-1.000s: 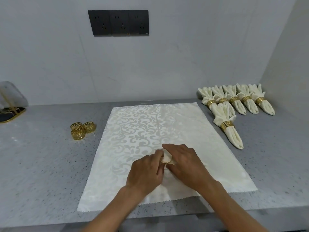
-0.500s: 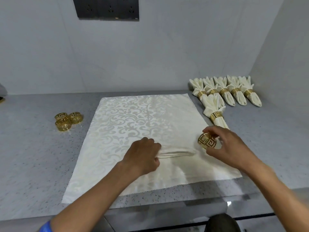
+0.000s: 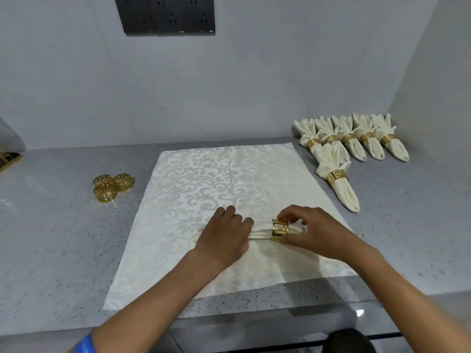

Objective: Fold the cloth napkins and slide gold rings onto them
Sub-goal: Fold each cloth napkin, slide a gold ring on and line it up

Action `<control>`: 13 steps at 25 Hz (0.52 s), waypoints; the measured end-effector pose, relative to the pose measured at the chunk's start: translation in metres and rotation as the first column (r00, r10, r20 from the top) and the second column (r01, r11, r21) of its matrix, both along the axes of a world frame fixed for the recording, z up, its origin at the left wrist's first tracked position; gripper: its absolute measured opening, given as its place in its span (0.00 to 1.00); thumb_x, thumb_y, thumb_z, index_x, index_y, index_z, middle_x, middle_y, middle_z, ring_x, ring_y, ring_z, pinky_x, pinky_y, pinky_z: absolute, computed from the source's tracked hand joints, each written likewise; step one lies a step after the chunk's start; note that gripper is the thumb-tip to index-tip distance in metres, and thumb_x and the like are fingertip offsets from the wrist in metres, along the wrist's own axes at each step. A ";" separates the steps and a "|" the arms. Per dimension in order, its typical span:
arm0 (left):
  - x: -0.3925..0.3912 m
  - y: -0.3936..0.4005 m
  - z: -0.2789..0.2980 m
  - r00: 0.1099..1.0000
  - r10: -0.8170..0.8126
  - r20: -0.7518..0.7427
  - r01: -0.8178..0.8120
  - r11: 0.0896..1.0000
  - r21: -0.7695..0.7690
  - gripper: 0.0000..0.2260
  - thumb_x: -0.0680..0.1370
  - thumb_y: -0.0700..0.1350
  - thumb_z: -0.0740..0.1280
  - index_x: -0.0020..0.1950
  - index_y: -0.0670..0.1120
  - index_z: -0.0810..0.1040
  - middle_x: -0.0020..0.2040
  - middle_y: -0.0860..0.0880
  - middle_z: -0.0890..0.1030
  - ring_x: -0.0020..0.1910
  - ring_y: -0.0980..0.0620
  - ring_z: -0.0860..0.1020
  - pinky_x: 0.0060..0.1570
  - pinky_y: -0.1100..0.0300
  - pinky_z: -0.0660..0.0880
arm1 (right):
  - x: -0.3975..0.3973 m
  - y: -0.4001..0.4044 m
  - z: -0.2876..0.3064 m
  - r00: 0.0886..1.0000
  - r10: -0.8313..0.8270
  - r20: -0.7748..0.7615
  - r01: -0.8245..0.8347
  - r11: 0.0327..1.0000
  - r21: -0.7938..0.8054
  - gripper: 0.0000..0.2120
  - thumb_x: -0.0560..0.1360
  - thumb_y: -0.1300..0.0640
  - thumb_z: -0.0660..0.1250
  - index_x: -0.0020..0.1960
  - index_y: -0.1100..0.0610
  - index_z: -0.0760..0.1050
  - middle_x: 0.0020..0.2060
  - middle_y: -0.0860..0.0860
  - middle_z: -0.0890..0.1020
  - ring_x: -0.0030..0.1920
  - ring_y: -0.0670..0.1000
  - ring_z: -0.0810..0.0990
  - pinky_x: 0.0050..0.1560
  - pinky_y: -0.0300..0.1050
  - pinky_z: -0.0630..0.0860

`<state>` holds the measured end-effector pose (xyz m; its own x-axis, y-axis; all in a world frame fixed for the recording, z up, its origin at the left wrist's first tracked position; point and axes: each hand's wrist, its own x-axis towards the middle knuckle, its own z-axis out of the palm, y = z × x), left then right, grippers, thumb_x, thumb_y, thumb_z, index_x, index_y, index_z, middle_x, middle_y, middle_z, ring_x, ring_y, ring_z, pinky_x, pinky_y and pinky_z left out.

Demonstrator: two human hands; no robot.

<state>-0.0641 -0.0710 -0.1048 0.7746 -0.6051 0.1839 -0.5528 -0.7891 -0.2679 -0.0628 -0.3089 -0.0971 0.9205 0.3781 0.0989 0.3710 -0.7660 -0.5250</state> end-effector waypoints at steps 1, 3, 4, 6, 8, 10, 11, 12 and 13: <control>-0.001 0.000 0.002 1.000 0.000 -0.008 0.000 1.000 0.014 0.15 0.55 0.44 0.78 0.37 0.47 0.79 0.27 0.51 0.74 0.33 0.49 0.75 0.34 0.59 0.69 | 0.002 0.007 -0.001 1.000 0.015 -0.002 -0.015 0.999 0.035 0.18 0.69 0.44 0.75 0.57 0.41 0.75 0.50 0.37 0.81 0.52 0.38 0.77 0.52 0.40 0.75; -0.001 0.000 0.004 1.000 0.024 -0.009 -0.023 0.999 0.036 0.16 0.53 0.40 0.77 0.38 0.47 0.78 0.26 0.52 0.74 0.33 0.48 0.74 0.35 0.57 0.64 | 0.005 0.016 -0.004 0.999 0.045 -0.009 -0.044 0.995 0.092 0.16 0.71 0.46 0.75 0.57 0.42 0.76 0.49 0.38 0.81 0.51 0.39 0.78 0.50 0.40 0.75; 0.001 0.001 0.004 0.999 0.031 0.009 -0.032 0.999 0.042 0.15 0.54 0.40 0.76 0.38 0.47 0.78 0.26 0.52 0.75 0.33 0.48 0.74 0.37 0.56 0.61 | 0.006 0.018 -0.005 0.998 0.058 -0.012 -0.057 0.992 0.114 0.15 0.71 0.47 0.74 0.57 0.42 0.76 0.49 0.38 0.82 0.51 0.39 0.78 0.50 0.40 0.76; 0.001 -0.003 0.010 1.000 0.023 0.020 -0.024 0.998 0.059 0.12 0.60 0.41 0.75 0.39 0.47 0.77 0.26 0.50 0.75 0.34 0.47 0.74 0.41 0.54 0.59 | 0.008 0.021 -0.006 0.996 0.086 -0.022 -0.082 0.986 0.147 0.14 0.73 0.49 0.74 0.57 0.44 0.76 0.49 0.38 0.82 0.51 0.39 0.79 0.50 0.39 0.75; 0.001 -0.008 0.024 1.000 0.005 -0.023 -0.004 0.999 0.032 0.04 0.72 0.42 0.68 0.42 0.46 0.73 0.30 0.50 0.74 0.37 0.47 0.71 0.47 0.52 0.59 | 0.011 0.024 -0.006 0.990 0.129 -0.062 -0.114 0.973 0.199 0.14 0.74 0.52 0.73 0.58 0.47 0.77 0.50 0.38 0.82 0.53 0.39 0.79 0.52 0.34 0.73; 0.006 -0.013 0.037 0.997 -0.028 -0.069 0.028 1.000 -0.006 0.02 0.77 0.43 0.60 0.45 0.46 0.70 0.33 0.51 0.69 0.38 0.48 0.68 0.52 0.53 0.59 | 0.010 0.026 -0.007 0.981 0.152 -0.122 -0.118 0.962 0.245 0.14 0.75 0.54 0.73 0.59 0.49 0.77 0.52 0.38 0.81 0.54 0.38 0.78 0.53 0.30 0.72; 0.007 -0.013 0.043 0.992 -0.013 -0.125 0.011 1.000 -0.016 0.03 0.77 0.44 0.59 0.47 0.46 0.71 0.34 0.51 0.69 0.38 0.48 0.69 0.53 0.54 0.59 | 0.008 0.024 -0.009 0.982 0.143 -0.125 -0.111 0.967 0.230 0.15 0.75 0.52 0.72 0.61 0.48 0.77 0.53 0.36 0.81 0.54 0.37 0.78 0.53 0.29 0.72; 0.007 -0.012 0.048 0.985 0.003 -0.172 -0.009 0.999 -0.035 0.05 0.77 0.45 0.59 0.49 0.47 0.73 0.35 0.51 0.72 0.38 0.48 0.71 0.51 0.55 0.60 | 0.005 0.021 -0.011 0.988 0.121 -0.099 -0.101 0.976 0.191 0.18 0.75 0.49 0.72 0.63 0.45 0.76 0.54 0.34 0.79 0.55 0.36 0.77 0.53 0.29 0.71; 0.009 -0.009 0.048 0.975 0.010 -0.220 -0.025 0.998 -0.062 0.07 0.76 0.46 0.59 0.50 0.47 0.75 0.37 0.51 0.75 0.40 0.48 0.73 0.48 0.56 0.61 | 0.002 0.017 -0.014 0.995 0.086 -0.046 -0.079 0.987 0.139 0.21 0.73 0.46 0.73 0.65 0.44 0.75 0.55 0.34 0.79 0.55 0.36 0.76 0.53 0.29 0.71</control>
<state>-0.0556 -0.0797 -0.0565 0.8107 -0.5836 0.0463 -0.5785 -0.8107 -0.0902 -0.0606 -0.2921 -0.1114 0.8920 0.4390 0.1078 0.3992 -0.6533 -0.6433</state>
